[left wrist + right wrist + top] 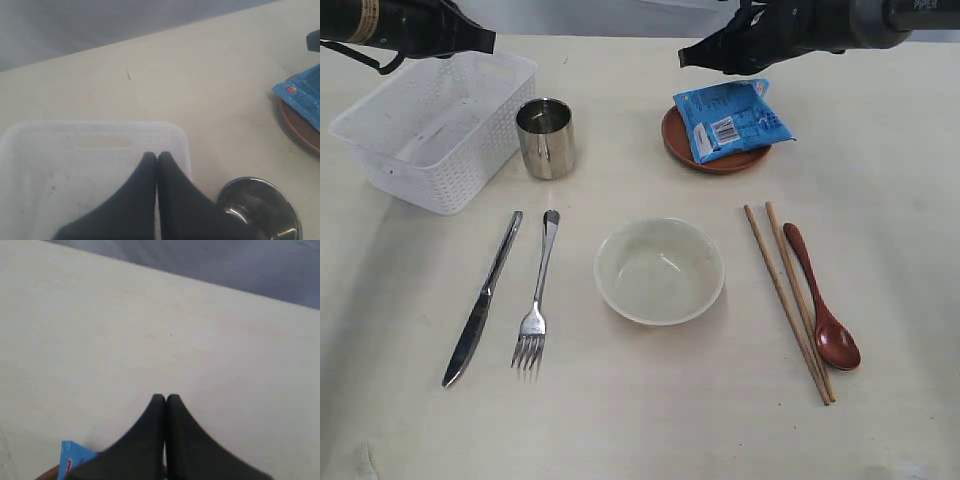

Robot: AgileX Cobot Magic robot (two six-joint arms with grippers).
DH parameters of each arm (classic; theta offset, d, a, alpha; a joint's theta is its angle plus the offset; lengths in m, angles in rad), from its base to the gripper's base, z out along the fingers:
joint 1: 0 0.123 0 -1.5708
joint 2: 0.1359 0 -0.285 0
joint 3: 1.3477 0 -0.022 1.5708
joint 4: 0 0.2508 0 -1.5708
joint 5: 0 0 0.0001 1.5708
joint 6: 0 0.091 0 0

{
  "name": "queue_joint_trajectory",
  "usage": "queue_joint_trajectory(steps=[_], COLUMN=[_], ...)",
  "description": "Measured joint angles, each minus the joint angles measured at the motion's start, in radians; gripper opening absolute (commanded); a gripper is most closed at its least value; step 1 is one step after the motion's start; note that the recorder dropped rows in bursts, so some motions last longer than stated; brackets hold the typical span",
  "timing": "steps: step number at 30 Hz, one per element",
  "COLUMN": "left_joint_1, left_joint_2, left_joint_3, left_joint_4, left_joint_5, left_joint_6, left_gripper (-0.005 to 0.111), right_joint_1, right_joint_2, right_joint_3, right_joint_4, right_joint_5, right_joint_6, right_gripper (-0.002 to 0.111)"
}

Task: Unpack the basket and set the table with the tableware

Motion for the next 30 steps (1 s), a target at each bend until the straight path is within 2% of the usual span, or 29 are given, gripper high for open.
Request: queue_joint_trajectory(steps=[8, 18, 24, 30], left_joint_1=[0.000, 0.000, 0.000, 0.000], left_joint_2=[0.000, 0.000, 0.000, 0.000], left_joint_3=[0.000, 0.000, 0.000, 0.000], left_joint_4=[0.000, 0.000, 0.000, 0.000], left_joint_5=[0.000, 0.000, 0.000, 0.000], left_joint_6=[0.000, 0.000, 0.000, 0.000], left_gripper=[0.000, 0.000, 0.000, 0.000], right_joint_1=[0.000, 0.000, 0.000, 0.000], right_joint_2=[0.043, 0.034, -0.045, -0.040], right_joint_3=[0.000, 0.000, 0.000, 0.000], right_joint_4=[0.007, 0.007, 0.004, 0.001], right_joint_5=[0.019, 0.161, 0.281, 0.145], right_joint_6=[0.000, -0.024, -0.030, -0.034], right_gripper=[-0.001, -0.001, -0.001, -0.001])
